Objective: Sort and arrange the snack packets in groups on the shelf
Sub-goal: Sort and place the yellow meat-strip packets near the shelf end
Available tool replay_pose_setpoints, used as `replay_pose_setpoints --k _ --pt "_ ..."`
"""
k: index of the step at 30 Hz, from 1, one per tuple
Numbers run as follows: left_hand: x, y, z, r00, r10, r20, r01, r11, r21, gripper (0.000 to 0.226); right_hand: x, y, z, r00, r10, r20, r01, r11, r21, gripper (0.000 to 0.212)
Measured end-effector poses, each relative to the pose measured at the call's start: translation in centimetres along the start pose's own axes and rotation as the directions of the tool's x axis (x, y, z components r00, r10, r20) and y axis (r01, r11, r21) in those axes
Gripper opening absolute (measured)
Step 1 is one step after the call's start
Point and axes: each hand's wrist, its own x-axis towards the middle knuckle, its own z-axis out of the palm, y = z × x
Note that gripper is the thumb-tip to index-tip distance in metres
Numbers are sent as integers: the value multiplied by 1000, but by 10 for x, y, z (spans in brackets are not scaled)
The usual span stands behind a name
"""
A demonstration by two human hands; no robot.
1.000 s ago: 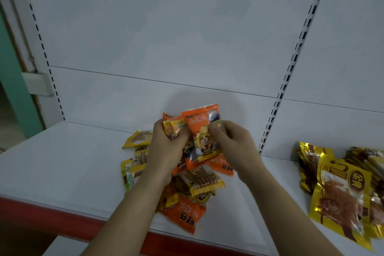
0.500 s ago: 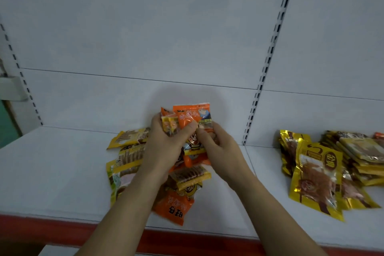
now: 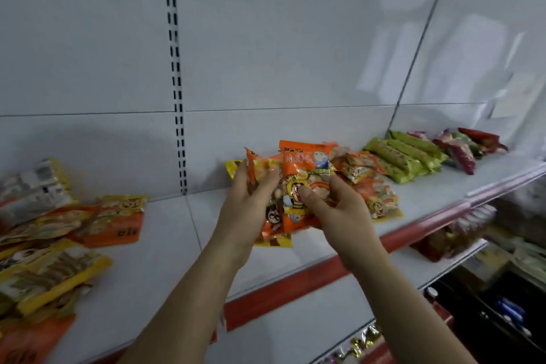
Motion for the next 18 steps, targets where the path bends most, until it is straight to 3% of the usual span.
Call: replay_pose_setpoints --k 3,5,7,9,10,13,15,18 --pt "10 -17 47 998 47 -45 -46 998 30 46 12 21 -41 996 6 -94 -5 1000 6 87" --pt "22 -29 77 994 68 -87 -62 996 64 64 24 34 -70 993 -13 -121 14 1000 4 94" --pt "35 -41 108 991 76 -107 -66 993 93 80 39 46 -100 991 -20 -130 18 1000 -16 77" --pt "52 -58 142 989 70 -127 -55 991 119 93 62 65 -135 994 -36 -102 33 999 -35 44" --pt "61 -66 160 990 58 -130 -41 991 131 89 74 74 -153 996 -44 -84 41 999 -34 37" --pt "86 -88 205 991 5 -136 16 988 155 59 111 96 -197 998 -29 -58 27 999 -24 52" --pt "100 -98 225 983 3 -185 36 978 207 58 130 110 -217 999 -20 -47 18 998 -57 59" --pt "109 -106 245 956 128 -262 16 873 487 62 149 130 -237 1000 -21 -15 17 984 -179 67"
